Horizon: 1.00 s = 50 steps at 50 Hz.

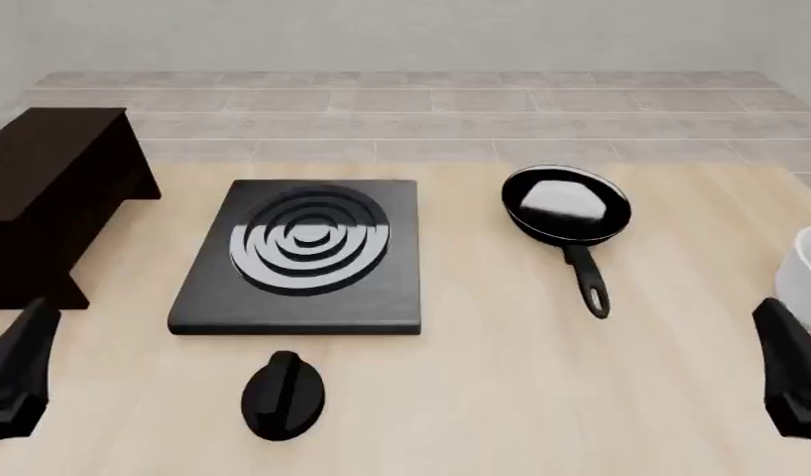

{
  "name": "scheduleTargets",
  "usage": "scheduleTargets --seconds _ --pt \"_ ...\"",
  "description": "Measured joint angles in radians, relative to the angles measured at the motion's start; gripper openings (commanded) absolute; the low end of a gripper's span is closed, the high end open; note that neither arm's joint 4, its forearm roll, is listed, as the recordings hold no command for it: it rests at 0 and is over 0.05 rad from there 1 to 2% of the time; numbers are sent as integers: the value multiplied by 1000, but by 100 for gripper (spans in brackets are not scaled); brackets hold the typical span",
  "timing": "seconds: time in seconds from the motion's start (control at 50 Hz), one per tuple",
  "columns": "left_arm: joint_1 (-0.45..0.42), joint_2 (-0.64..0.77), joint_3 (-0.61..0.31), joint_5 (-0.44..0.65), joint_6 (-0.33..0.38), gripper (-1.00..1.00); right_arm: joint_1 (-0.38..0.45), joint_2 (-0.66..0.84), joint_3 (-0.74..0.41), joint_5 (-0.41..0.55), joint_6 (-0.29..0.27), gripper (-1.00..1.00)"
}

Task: Put the frying pan on top of the cabinet.

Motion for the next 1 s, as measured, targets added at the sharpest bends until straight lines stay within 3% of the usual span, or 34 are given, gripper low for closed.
scheduleTargets --seconds 0.72,1.0 --pt "9 -37 53 -58 40 100 6 -52 53 -50 -13 100" --pt "-59 140 8 -197 14 100 6 -54 55 -52 -13 100"
